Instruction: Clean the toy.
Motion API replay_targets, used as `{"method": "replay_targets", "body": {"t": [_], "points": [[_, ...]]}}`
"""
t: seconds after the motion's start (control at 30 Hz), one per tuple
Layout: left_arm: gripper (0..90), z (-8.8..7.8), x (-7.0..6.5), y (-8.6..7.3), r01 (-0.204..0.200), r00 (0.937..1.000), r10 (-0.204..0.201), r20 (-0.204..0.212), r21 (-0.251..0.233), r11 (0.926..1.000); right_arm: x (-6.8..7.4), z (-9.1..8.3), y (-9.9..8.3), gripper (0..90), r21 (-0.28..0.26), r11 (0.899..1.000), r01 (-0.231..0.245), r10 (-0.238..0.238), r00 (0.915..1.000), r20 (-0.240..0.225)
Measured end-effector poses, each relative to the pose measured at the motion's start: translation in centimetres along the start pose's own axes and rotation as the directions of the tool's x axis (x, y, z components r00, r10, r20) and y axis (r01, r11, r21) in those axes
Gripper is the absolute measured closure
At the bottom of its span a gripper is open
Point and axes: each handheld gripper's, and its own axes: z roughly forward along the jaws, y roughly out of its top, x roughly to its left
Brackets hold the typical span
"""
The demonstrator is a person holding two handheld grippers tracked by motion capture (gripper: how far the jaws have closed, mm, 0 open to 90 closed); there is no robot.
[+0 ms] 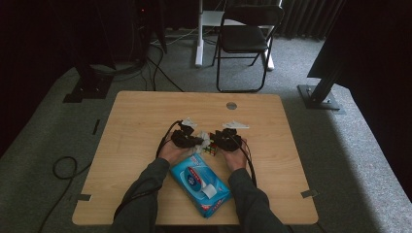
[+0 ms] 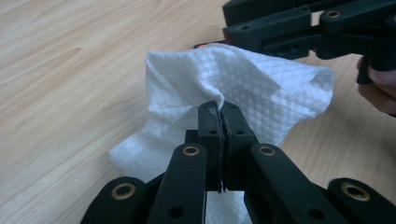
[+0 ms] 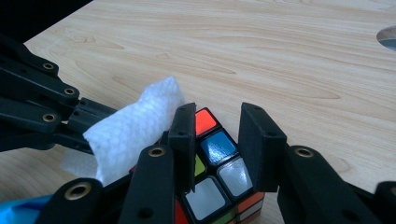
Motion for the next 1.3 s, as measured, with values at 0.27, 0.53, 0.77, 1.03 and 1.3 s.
{"method": "replay_targets", "body": {"t": [0.27,0.53,0.77,1.03,1.3], "points": [[88.4,-0.3,0.0,0.3,0.009,0.9992,-0.01,-0.039,-0.03,0.9995,0.0,-0.6,-0.1,55.9,-0.007,1.0,-0.014,0.015,0.9991,0.039],[88.4,-0.4,0.1,0.6,0.025,0.9963,-0.028,-0.081,-0.032,0.9992,-0.8,-2.3,-0.9,58.1,-0.02,0.998,-0.054,0.055,0.9981,0.028],[88.3,0.0,0.3,0.5,0.057,0.9911,-0.061,-0.118,-0.032,0.9978,-0.6,-2.6,-1.4,58.8,0.008,0.999,-0.048,0.048,0.9989,0.0],[88.3,-0.4,0.7,0.7,0.093,0.9788,-0.1,-0.179,-0.046,0.9946,-0.5,-2.0,-1.4,57.7,0.017,0.998,-0.055,0.056,0.9984,-0.009],[88.2,0.3,1.3,0.0,0.114,0.9704,-0.097,-0.221,0.069,0.991,-0.4,-1.9,-1.1,64.8,0.022,0.999,-0.046,0.046,0.9989,-0.011]]}}
